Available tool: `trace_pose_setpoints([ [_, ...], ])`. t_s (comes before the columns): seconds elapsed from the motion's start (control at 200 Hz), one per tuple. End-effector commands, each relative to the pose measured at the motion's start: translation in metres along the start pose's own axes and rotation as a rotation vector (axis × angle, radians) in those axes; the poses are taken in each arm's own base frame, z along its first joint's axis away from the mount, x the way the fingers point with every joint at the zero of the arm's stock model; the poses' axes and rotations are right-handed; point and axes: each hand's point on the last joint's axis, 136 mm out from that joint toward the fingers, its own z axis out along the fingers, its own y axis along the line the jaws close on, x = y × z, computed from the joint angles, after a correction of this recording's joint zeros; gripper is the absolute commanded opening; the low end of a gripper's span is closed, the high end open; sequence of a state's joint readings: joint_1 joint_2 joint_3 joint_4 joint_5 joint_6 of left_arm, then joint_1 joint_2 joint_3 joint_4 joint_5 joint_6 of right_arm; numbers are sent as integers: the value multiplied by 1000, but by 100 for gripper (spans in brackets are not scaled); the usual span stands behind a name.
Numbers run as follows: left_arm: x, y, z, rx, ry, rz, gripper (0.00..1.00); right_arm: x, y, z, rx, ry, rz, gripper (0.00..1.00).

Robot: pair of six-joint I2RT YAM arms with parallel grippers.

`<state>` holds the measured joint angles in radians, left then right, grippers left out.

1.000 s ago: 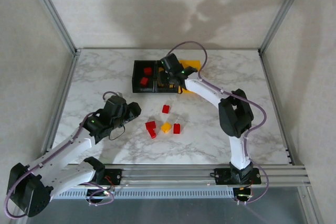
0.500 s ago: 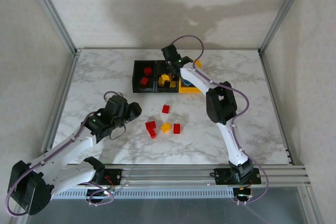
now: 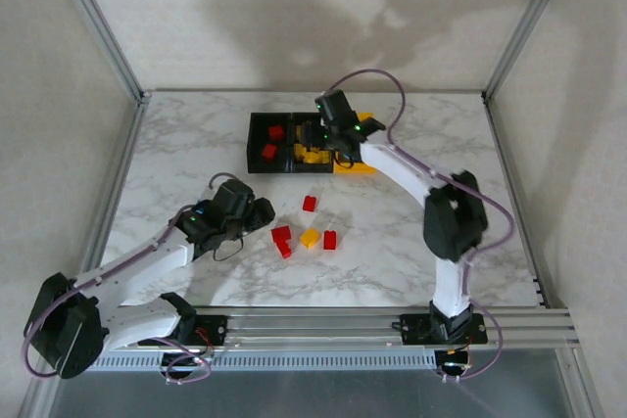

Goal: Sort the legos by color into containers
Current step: Place the lego in the container, then pick up the lego from the middle-left of the table.

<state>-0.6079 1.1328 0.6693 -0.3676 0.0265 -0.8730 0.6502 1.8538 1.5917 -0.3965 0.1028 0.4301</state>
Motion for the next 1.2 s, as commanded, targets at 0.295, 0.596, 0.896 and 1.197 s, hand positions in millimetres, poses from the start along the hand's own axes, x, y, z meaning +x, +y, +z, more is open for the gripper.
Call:
trace_pose_setpoints([
  [0.295,51,-11,28,-99,109,36,76,96,-52,-94,5,-2,77,64],
  [0.596,84,-4,56,-228,172,124,52,131,-81,-120,63,3,131,64],
  [0.896,66,-17,40,-227,121,154,18,124,-74,-130,22,-17,124,64],
  [1.197,0,-48,8,-159,-19,151,17,133,-27,-139,-271,4,111,64],
])
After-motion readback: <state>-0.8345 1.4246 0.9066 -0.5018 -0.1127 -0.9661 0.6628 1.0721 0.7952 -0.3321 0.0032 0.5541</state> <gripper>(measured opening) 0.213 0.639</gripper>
